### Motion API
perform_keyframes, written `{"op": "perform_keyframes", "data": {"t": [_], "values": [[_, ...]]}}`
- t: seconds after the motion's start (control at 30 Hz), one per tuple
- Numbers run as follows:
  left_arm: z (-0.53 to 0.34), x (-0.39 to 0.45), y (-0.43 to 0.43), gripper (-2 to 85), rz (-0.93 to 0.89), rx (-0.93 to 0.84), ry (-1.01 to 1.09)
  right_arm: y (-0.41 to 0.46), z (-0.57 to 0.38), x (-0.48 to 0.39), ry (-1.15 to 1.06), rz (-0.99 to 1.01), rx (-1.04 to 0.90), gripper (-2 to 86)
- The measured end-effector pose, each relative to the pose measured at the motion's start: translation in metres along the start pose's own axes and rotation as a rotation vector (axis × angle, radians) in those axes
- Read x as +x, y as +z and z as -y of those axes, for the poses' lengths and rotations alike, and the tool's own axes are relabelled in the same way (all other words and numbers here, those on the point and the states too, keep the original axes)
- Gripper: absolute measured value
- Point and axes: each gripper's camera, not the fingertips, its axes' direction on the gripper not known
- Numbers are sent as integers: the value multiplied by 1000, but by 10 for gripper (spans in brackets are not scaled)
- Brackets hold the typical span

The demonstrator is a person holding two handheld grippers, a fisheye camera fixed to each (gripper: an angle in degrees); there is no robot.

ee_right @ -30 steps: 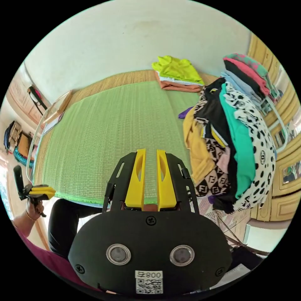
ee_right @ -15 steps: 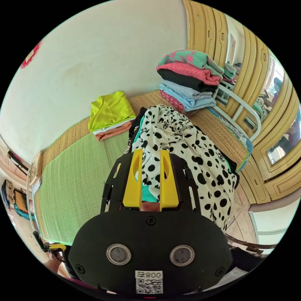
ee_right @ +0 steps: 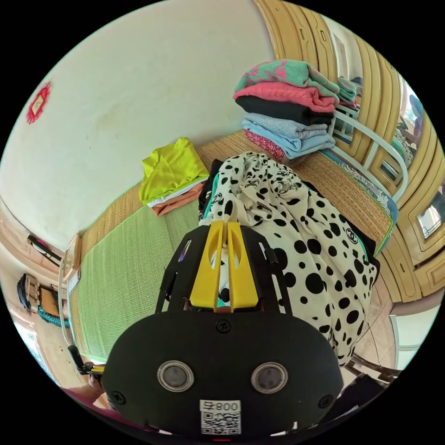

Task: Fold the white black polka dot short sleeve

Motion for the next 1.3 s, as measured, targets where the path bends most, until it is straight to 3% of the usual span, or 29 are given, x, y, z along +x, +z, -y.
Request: {"op": "perform_keyframes", "data": {"t": [0.4, 0.63, 1.1, 1.3], "values": [[7, 38, 22, 5, -54, 21, 125, -121, -166, -49, -192, 300, -9, 8], [49, 60, 42, 32, -105, 12, 188, -175, -244, -26, -170, 461, -43, 7], [199, 74, 167, 87, -333, -48, -27, -248, -268, 52, -111, 591, 60, 7], [233, 68, 211, 107, -430, -42, -210, -257, -260, 70, -127, 630, 92, 8]]}}
